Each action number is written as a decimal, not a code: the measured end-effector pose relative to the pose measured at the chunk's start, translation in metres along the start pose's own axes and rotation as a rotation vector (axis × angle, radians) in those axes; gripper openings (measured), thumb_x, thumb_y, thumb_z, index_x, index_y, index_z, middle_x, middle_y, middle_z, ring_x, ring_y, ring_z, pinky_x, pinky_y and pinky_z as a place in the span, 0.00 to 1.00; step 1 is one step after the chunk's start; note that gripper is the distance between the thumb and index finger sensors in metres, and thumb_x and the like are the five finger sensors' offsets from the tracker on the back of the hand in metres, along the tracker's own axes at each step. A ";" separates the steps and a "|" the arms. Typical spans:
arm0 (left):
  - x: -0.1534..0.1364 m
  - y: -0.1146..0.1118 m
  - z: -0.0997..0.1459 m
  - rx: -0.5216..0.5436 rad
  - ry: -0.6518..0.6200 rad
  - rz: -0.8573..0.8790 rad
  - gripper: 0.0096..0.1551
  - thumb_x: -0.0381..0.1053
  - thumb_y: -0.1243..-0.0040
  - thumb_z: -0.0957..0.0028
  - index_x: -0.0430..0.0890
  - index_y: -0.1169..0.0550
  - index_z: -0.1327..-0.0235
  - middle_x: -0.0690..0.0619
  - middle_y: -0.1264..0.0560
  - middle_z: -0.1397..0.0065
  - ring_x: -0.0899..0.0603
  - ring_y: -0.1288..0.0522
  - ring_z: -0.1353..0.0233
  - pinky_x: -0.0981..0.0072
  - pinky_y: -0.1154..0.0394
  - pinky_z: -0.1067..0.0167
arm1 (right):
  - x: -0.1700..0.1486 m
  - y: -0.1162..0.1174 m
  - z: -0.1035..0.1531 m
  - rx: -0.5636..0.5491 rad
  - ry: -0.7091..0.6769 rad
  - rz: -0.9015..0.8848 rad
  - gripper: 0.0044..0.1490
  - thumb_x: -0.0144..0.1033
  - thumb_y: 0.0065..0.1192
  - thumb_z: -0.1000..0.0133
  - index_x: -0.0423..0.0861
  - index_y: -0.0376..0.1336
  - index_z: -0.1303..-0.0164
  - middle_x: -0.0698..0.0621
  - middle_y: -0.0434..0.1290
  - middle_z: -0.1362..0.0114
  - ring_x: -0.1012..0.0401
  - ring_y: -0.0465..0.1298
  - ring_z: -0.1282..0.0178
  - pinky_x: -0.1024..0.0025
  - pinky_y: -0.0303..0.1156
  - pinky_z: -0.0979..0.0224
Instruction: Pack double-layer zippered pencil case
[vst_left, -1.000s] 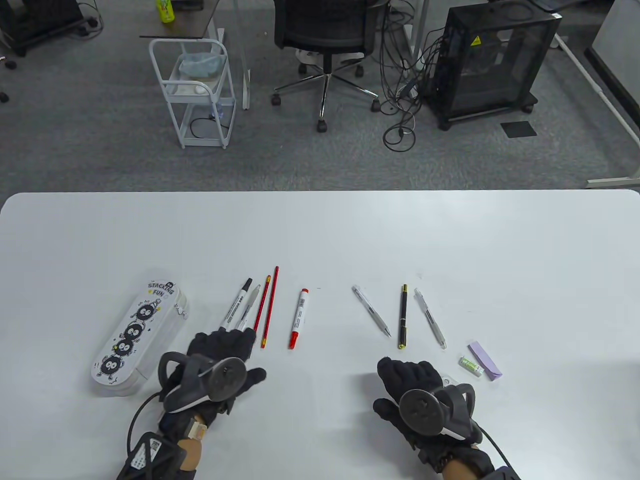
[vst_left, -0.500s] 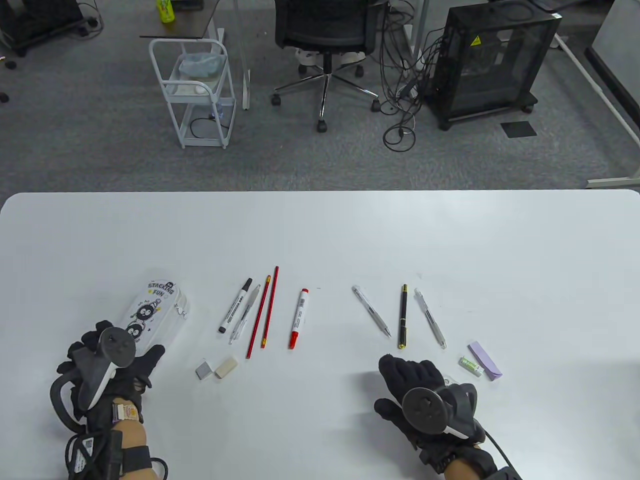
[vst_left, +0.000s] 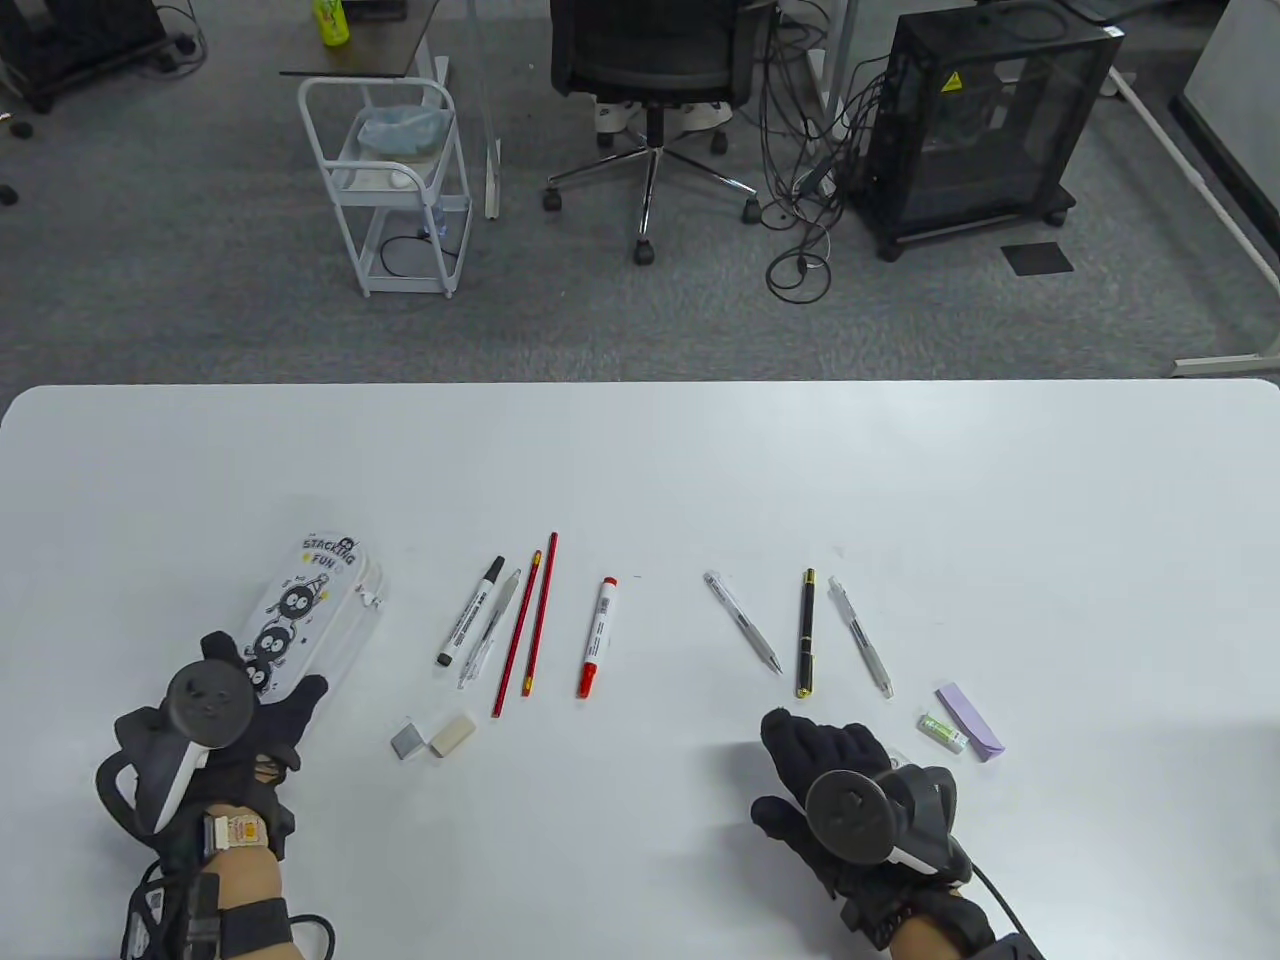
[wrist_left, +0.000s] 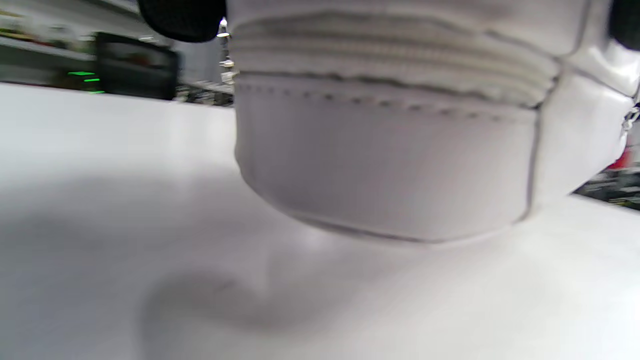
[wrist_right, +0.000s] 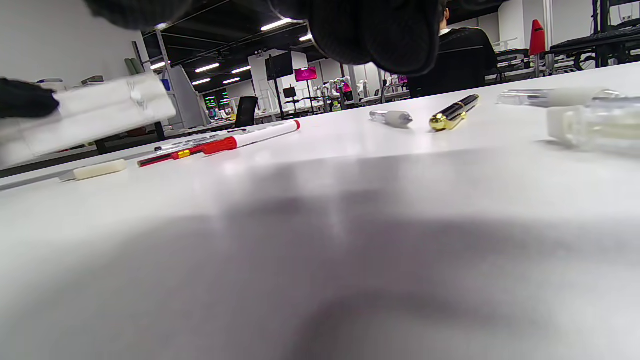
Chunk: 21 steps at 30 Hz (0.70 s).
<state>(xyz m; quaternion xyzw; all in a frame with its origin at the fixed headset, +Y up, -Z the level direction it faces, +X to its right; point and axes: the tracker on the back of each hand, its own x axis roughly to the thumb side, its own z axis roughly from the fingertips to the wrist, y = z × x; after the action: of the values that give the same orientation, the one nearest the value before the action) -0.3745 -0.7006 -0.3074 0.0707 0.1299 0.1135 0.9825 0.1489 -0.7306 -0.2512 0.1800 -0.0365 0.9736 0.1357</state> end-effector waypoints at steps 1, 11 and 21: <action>0.010 0.002 0.003 0.010 -0.048 -0.005 0.61 0.86 0.47 0.62 0.50 0.46 0.26 0.41 0.34 0.25 0.32 0.28 0.28 0.35 0.34 0.32 | -0.001 0.000 0.000 -0.002 0.007 0.002 0.54 0.62 0.56 0.52 0.45 0.48 0.21 0.45 0.63 0.20 0.48 0.68 0.25 0.45 0.56 0.22; 0.176 -0.028 0.077 -0.041 -0.760 -0.139 0.60 0.87 0.59 0.63 0.50 0.47 0.27 0.43 0.32 0.26 0.35 0.24 0.30 0.39 0.29 0.34 | -0.016 -0.006 -0.001 0.006 0.185 0.042 0.36 0.53 0.56 0.48 0.45 0.65 0.33 0.47 0.77 0.34 0.52 0.78 0.39 0.49 0.65 0.28; 0.227 -0.084 0.113 -0.230 -0.861 -0.290 0.58 0.87 0.60 0.62 0.55 0.50 0.25 0.43 0.34 0.25 0.35 0.27 0.29 0.39 0.32 0.32 | -0.017 0.004 -0.004 0.214 0.269 0.155 0.33 0.46 0.59 0.48 0.44 0.66 0.35 0.49 0.79 0.38 0.53 0.80 0.43 0.50 0.67 0.30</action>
<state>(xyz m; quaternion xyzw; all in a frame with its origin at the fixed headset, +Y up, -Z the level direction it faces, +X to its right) -0.1128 -0.7396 -0.2676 -0.0170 -0.2945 -0.0510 0.9541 0.1619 -0.7382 -0.2617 0.0583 0.0718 0.9948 0.0438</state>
